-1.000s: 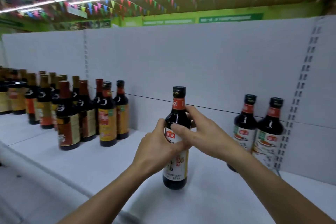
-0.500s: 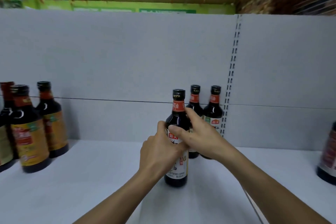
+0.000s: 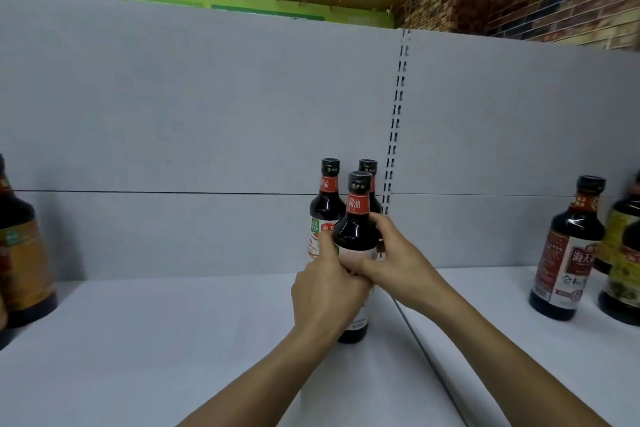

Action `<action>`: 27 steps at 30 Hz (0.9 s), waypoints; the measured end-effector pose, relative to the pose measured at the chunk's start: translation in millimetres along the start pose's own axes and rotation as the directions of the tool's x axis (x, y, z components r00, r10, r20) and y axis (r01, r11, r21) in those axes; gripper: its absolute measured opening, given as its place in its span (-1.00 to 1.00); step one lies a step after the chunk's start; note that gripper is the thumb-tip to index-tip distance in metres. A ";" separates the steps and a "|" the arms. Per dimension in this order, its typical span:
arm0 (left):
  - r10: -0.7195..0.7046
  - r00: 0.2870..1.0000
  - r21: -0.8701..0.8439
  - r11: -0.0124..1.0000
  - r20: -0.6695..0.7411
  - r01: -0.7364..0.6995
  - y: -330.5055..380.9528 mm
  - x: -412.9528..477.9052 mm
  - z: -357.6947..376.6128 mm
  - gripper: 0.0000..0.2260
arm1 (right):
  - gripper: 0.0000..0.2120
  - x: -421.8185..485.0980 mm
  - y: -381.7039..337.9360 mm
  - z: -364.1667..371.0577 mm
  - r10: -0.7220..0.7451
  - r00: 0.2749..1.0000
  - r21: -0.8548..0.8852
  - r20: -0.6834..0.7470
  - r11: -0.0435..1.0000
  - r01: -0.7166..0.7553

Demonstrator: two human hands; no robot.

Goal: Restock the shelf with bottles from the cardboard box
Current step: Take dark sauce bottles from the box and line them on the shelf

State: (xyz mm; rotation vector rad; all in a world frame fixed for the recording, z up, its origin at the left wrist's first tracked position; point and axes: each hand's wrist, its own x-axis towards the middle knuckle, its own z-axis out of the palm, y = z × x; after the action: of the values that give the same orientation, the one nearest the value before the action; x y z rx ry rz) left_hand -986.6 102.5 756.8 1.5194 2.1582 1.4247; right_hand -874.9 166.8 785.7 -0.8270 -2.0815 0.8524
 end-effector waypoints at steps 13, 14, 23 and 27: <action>0.081 0.965 -0.255 0.967 0.249 -0.015 -22.6 12.6 19.4 -0.39 | -0.41 12.3 32.1 -32.1 0.028 0.999 -0.008 0.021 1.000 -0.028; 0.072 0.959 -0.253 0.968 0.275 0.000 -25.8 12.8 18.7 -0.40 | -0.41 12.9 34.2 -32.7 0.025 0.999 -0.001 0.029 1.000 -0.025; 0.004 0.941 -0.188 0.980 0.340 0.064 -36.9 12.3 22.0 -0.50 | -0.43 11.2 46.9 -34.8 0.021 0.998 0.032 0.054 0.999 -0.023; 0.002 0.942 -0.165 0.985 0.335 0.057 -33.9 13.1 23.6 -0.49 | -0.31 3.5 57.9 -31.1 0.064 0.990 -0.021 0.123 0.998 -0.062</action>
State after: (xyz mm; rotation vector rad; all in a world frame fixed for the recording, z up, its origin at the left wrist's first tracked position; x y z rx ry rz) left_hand -1001.5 125.8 723.4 1.5316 1.8004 1.2047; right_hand -835.6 212.0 758.4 -0.8728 -2.1830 0.9430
